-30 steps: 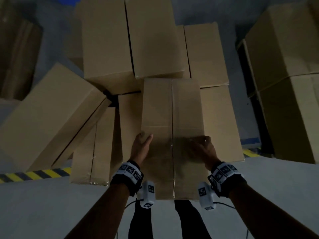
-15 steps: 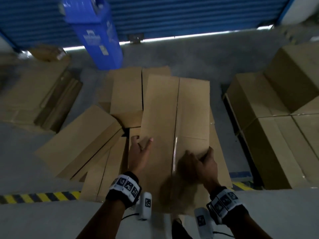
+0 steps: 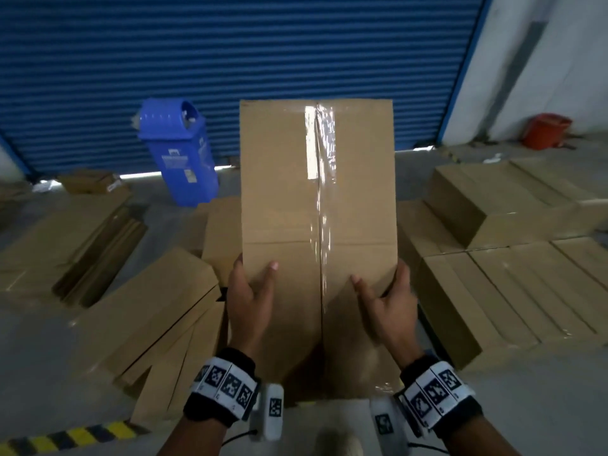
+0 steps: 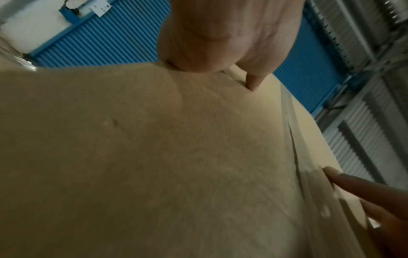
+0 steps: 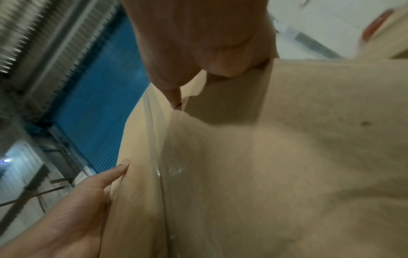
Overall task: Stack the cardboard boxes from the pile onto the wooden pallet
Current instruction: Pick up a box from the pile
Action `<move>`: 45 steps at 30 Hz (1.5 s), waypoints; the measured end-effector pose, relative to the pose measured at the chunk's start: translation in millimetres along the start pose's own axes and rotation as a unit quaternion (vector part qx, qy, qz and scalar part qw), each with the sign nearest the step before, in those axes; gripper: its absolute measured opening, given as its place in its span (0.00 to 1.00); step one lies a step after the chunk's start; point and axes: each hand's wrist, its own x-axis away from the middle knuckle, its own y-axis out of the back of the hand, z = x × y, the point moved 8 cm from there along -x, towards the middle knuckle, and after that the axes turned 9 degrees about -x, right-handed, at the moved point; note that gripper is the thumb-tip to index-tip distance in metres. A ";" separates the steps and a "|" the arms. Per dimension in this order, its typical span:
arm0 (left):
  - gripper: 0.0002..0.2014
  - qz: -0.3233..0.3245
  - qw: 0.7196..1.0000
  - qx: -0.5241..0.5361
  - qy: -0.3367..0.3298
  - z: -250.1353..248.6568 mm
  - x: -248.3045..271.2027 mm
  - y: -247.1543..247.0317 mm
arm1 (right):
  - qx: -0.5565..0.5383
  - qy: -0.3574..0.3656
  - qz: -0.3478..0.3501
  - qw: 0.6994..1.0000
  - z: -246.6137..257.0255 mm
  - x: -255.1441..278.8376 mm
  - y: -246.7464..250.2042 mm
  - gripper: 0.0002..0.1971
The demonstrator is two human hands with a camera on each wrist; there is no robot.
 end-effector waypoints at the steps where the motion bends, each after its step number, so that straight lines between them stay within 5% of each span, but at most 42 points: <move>1: 0.45 -0.005 1.000 0.011 -0.017 -12.9 9.2 -0.9 | -0.005 0.016 -0.011 1.000 10.8 4.2 13.3 0.38; 3: 0.40 -0.006 0.999 0.026 -0.047 -35.8 24.5 -7.7 | -0.015 0.042 -0.028 0.999 25.4 8.5 39.5 0.36; 8: 0.49 0.007 0.995 0.057 -0.081 -83.9 53.5 -50.9 | -0.025 0.073 -0.073 0.994 45.8 6.2 114.6 0.41; 11: 0.26 0.018 0.990 0.088 -0.108 -123.5 74.4 -96.9 | -0.018 0.088 -0.099 0.991 49.3 -2.3 171.9 0.43; 13: 0.19 0.038 0.985 0.106 -0.131 -151.5 91.2 -136.5 | -0.013 0.092 -0.115 0.989 44.4 -11.9 216.8 0.43; 25: 0.28 0.130 0.972 0.108 -0.164 -278.9 162.4 -389.1 | 0.014 0.098 -0.188 0.977 0.7 -113.9 478.0 0.43; 32: 0.22 0.124 0.975 0.092 -0.157 -297.0 130.0 -484.8 | 0.014 0.100 -0.176 0.979 -32.6 -200.6 526.2 0.42; 36: 0.33 0.130 0.977 0.093 -0.139 -291.8 88.7 -544.8 | 0.023 0.107 -0.166 0.980 -59.4 -266.0 532.6 0.40; 45: 0.29 0.110 0.980 0.103 -0.133 -319.3 -5.6 -638.4 | 0.029 0.088 -0.141 0.986 -91.9 -413.3 539.3 0.37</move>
